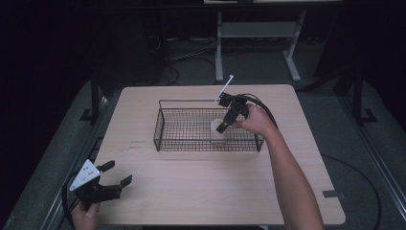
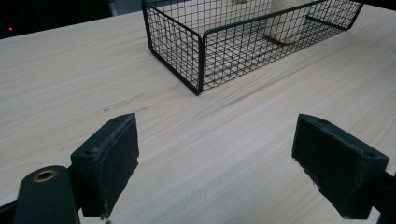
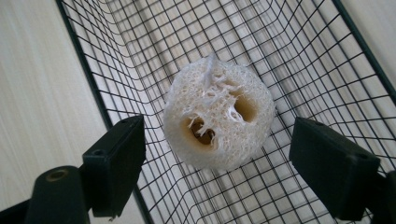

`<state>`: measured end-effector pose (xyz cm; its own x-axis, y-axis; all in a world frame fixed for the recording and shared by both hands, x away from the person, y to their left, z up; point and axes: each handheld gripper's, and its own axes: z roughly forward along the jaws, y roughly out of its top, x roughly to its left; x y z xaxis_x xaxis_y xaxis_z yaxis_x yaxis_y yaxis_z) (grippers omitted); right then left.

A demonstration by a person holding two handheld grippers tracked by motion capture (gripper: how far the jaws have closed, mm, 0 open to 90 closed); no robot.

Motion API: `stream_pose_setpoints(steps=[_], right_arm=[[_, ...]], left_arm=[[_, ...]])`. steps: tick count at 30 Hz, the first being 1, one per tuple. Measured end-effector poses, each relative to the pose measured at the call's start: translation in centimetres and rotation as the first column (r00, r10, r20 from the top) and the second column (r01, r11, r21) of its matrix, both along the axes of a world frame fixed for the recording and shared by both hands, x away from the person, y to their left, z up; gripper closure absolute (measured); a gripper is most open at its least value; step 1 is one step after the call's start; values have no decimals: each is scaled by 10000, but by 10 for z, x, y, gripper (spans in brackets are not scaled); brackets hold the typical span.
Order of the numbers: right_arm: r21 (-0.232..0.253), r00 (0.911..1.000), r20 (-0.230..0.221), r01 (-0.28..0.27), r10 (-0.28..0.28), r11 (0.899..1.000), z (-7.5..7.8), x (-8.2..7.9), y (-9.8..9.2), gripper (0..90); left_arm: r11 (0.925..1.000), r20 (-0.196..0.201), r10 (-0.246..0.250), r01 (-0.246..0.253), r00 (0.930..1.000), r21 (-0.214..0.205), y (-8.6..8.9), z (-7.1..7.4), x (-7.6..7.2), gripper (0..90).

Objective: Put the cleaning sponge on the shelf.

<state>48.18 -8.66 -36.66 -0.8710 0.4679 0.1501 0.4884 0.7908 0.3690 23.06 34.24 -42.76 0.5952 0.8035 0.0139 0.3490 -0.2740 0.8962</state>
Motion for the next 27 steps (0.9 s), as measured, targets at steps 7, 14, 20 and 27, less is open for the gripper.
stream_pose_setpoints(steps=[7, 14, 20, 27], right_arm=[[130, 9999, 107, 86, -88, 9999, 8, -8, -10, 179], [217, 9997, 223, 91, -96, 9997, 18, -14, -18, 178], [233, 9997, 228, 3, -9, 9997, 22, -21, -22, 179], [171, 9994, 324, -158, 153, 9997, 27, -28, -23, 179]], left_arm=[[10000, 8, -35, 35, 10000, 31, -2, 0, 0, 139], [10000, 8, -15, 15, 10000, 4, -1, 0, 0, 139], [10000, 1, -34, 34, 10000, 22, -1, 0, 0, 140], [10000, -11, -28, 28, 10000, 20, -1, 0, 0, 139]])
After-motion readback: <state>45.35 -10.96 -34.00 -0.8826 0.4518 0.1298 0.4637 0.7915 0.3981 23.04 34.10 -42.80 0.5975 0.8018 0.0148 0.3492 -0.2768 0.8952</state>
